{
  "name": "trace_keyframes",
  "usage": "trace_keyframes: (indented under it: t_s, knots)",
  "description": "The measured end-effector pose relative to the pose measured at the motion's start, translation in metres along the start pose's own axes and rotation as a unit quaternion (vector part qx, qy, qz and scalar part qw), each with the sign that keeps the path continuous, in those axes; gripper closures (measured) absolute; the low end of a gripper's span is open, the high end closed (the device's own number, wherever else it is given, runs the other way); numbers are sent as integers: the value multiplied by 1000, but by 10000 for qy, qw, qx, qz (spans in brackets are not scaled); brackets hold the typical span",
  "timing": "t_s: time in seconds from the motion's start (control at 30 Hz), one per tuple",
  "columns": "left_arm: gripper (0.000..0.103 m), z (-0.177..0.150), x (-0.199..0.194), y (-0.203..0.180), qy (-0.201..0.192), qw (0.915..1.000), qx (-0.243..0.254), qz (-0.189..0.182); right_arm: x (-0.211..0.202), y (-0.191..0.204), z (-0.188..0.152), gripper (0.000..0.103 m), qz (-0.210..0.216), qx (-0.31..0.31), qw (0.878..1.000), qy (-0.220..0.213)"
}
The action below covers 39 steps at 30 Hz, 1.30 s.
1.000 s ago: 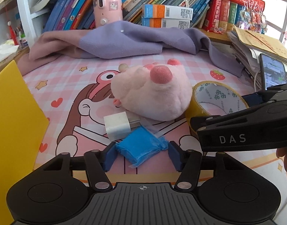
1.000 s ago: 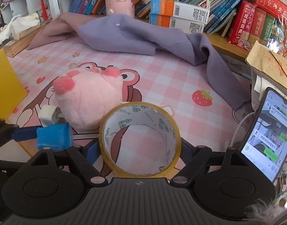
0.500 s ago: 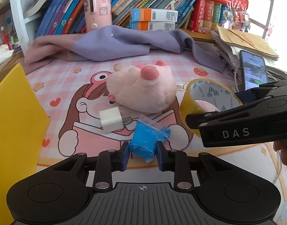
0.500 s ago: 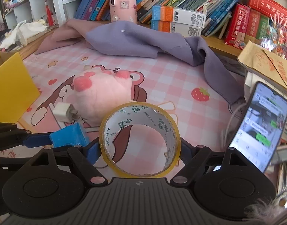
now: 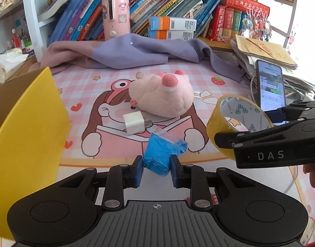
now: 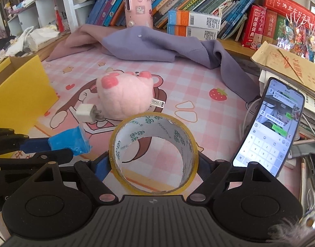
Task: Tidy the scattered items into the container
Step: 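Lift the blue packet with the left tool while the right tool carries the tape roll to the box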
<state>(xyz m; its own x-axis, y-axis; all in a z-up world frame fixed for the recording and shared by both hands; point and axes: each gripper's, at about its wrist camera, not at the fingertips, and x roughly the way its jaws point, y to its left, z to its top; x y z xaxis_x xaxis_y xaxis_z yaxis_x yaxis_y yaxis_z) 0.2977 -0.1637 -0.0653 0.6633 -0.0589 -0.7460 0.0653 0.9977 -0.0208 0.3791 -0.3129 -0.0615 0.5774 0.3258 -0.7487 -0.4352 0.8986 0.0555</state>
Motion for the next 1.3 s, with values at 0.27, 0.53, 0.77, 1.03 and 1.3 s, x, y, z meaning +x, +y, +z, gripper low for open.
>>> trace_keyframes:
  t_s: [0.27, 0.53, 0.77, 1.03, 1.3]
  knots:
    - [78, -14, -36, 3, -193, 9998, 58, -84, -34, 13, -11, 22, 22, -8, 9998, -173]
    - [79, -30, -68, 16, -290, 9993, 48, -238, -67, 35, -26, 22, 4, -118, 9996, -243]
    - [80, -45, -94, 24, -450, 9980, 115, -421, -89, 60, -42, 22, -110, -12, 9996, -274]
    - [80, -68, -123, 41, -623, 9953, 319, -674, -113, 93, -62, 22, -418, 148, 9984, -356]
    - [81, -101, -159, 67, -683, 9925, 468, -897, -144, 140, -95, 22, -680, 279, 9965, -395]
